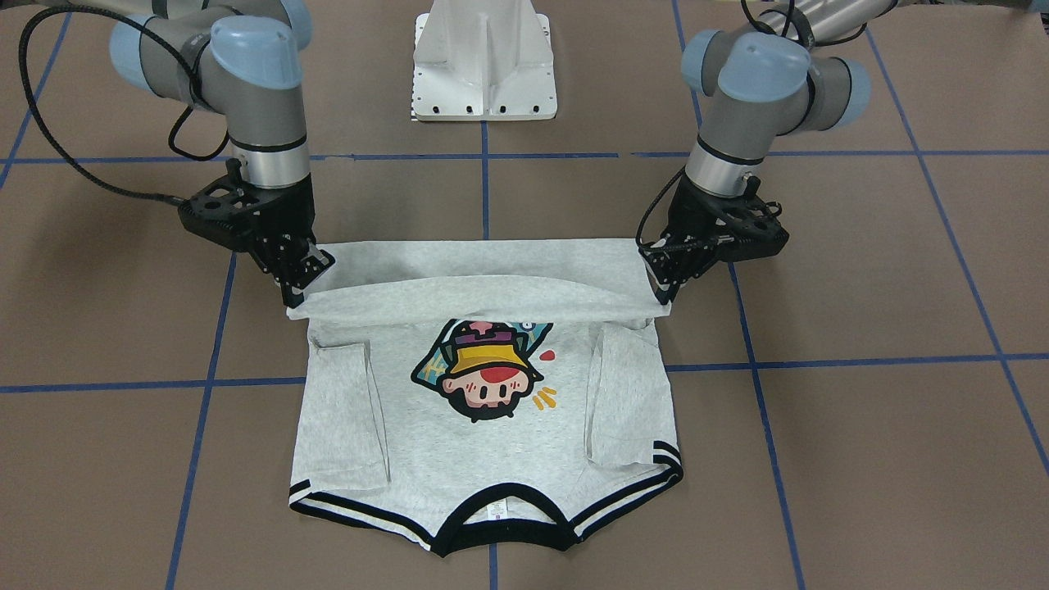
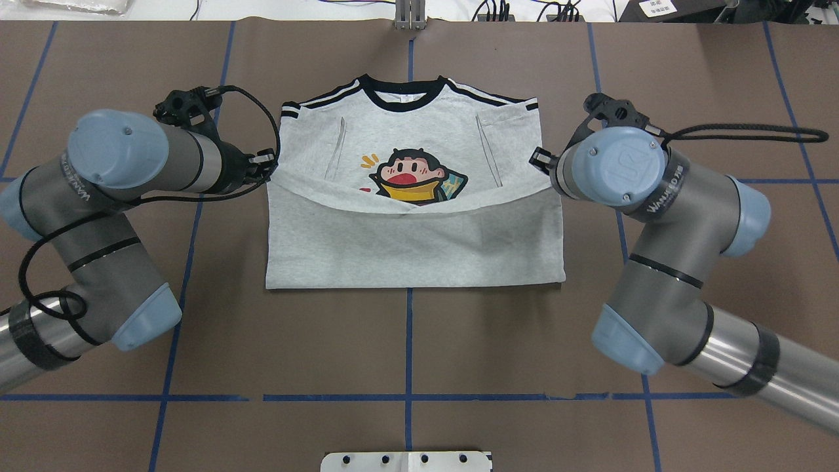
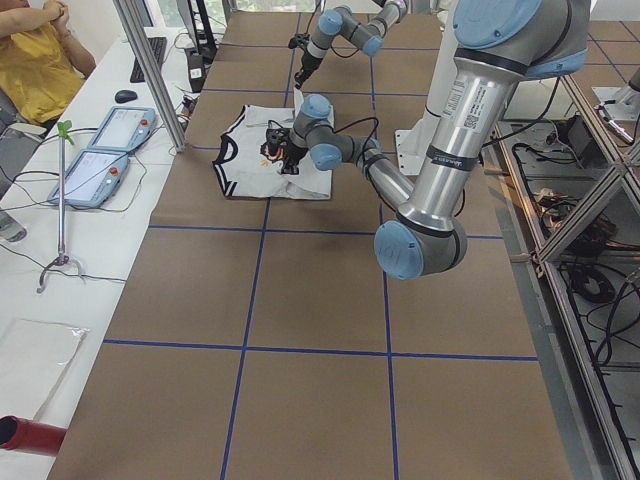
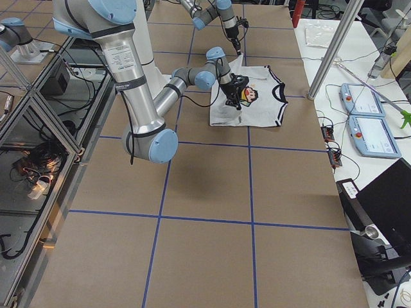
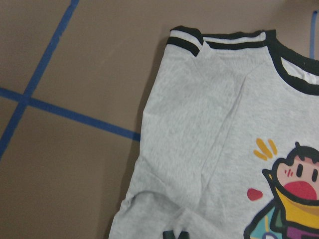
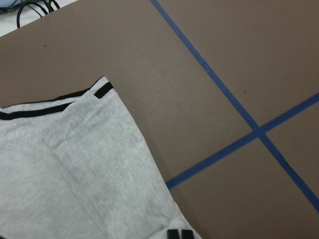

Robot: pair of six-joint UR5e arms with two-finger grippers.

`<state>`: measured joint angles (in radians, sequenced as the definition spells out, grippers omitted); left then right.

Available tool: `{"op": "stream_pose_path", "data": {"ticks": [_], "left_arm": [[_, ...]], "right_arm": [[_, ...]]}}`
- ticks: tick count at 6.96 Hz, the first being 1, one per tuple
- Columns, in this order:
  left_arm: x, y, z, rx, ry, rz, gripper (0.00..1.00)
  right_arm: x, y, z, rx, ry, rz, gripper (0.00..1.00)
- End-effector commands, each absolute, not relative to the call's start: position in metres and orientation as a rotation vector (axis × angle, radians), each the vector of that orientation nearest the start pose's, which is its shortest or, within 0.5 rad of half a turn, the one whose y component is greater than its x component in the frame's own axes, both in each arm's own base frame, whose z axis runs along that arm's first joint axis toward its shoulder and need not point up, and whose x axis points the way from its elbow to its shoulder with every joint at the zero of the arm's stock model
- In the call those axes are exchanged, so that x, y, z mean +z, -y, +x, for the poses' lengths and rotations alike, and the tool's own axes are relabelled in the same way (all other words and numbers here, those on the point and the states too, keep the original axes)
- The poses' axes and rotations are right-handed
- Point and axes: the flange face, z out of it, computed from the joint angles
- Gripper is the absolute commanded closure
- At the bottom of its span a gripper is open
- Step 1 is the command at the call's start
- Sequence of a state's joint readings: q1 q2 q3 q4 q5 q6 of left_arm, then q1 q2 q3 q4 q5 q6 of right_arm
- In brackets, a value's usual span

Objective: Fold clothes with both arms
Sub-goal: 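Lift the hem with both grippers and carry it toward the collar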

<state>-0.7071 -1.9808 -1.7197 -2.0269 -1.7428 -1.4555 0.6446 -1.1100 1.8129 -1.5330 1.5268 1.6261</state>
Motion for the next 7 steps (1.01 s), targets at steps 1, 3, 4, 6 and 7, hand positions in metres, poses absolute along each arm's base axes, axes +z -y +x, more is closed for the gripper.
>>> {"op": "stream_pose_path", "data": {"ticks": [1,3,4,6,7], "left_arm": [[0.33,0.554,0.425,-0.48,-1.03,0.306,1.0],[0.353,0.592,0.421,-0.514,-1.04,0.338,1.0],[0.35,0.6,0.425,-0.502,-1.034,0.349,1.0],[0.351,0.616,0.409,-0.491,-1.013,0.383,1.0],[0.358,0.62,0.414,-0.492,-1.004,0.377,1.0]], "right_arm": [[0.3,0.555,-0.445,0.669,0.63,0.267,1.0],[0.304,0.6,-0.467,0.687,0.615,0.27,1.0],[0.321,0.609,-0.474,0.688,0.625,0.275,1.0],[0.325,0.627,-0.453,0.67,0.62,0.285,1.0],[0.333,0.632,-0.46,0.669,0.61,0.28,1.0]]}}
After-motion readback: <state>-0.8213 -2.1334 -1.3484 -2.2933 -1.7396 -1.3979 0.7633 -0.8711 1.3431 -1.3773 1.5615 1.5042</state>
